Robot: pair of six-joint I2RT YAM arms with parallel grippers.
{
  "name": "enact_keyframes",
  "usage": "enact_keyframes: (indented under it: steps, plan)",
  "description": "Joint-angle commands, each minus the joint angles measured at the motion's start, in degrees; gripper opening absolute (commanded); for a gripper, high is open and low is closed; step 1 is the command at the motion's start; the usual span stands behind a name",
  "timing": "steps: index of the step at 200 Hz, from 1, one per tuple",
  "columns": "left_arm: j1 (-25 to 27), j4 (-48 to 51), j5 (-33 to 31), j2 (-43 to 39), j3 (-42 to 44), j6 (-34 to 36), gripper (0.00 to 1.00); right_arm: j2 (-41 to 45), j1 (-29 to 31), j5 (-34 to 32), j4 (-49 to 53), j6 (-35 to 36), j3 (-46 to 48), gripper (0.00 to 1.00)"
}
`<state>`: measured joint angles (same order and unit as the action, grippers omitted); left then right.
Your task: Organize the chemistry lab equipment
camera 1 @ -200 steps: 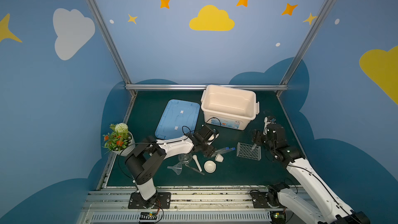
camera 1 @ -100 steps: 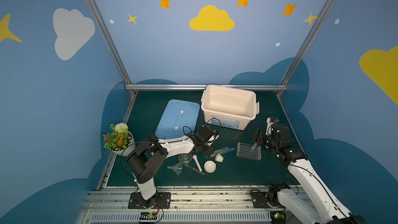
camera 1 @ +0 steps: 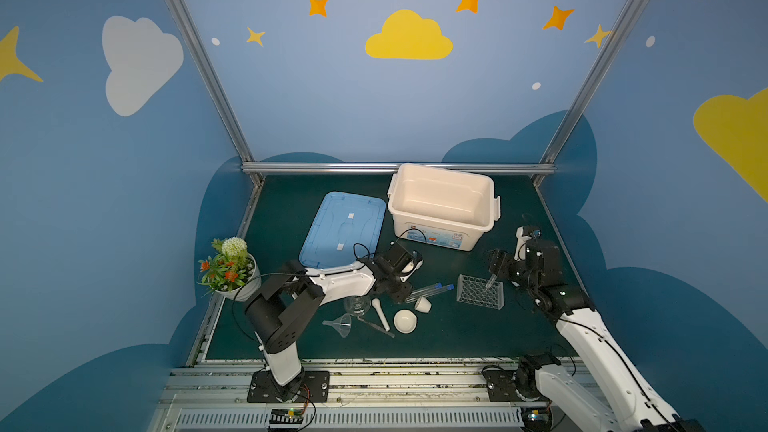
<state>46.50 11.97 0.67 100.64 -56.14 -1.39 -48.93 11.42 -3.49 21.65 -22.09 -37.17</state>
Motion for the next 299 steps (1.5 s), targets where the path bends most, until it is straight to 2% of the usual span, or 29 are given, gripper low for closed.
enact_keyframes:
  steps: [1, 47, 126, 185, 299]
  plan:
    - [0.17, 1.45, 0.61, 1.11, -0.38, 0.81, 0.55, 0.73, -0.43, 0.58, -0.67, -0.46, 0.85, 0.80]
    - [0.45, 1.82, 0.37, 2.19, -0.81, 1.04, 0.54, 0.71, -0.87, 0.94, -0.90, -0.80, 1.02, 0.80]
    - [0.52, 2.42, -0.24, 4.11, -2.44, 0.95, 0.42, 0.62, -1.40, 1.42, -0.80, -1.02, 0.39, 0.80]
    - [0.51, 2.78, -0.35, 5.91, -2.92, 1.04, 0.40, 0.73, -1.93, 1.82, -0.48, -1.00, 0.09, 0.80]
    - [0.39, 3.48, -0.68, 7.28, -3.54, 0.78, 0.26, 0.93, -2.83, 2.69, -0.68, -1.28, 0.47, 0.80]
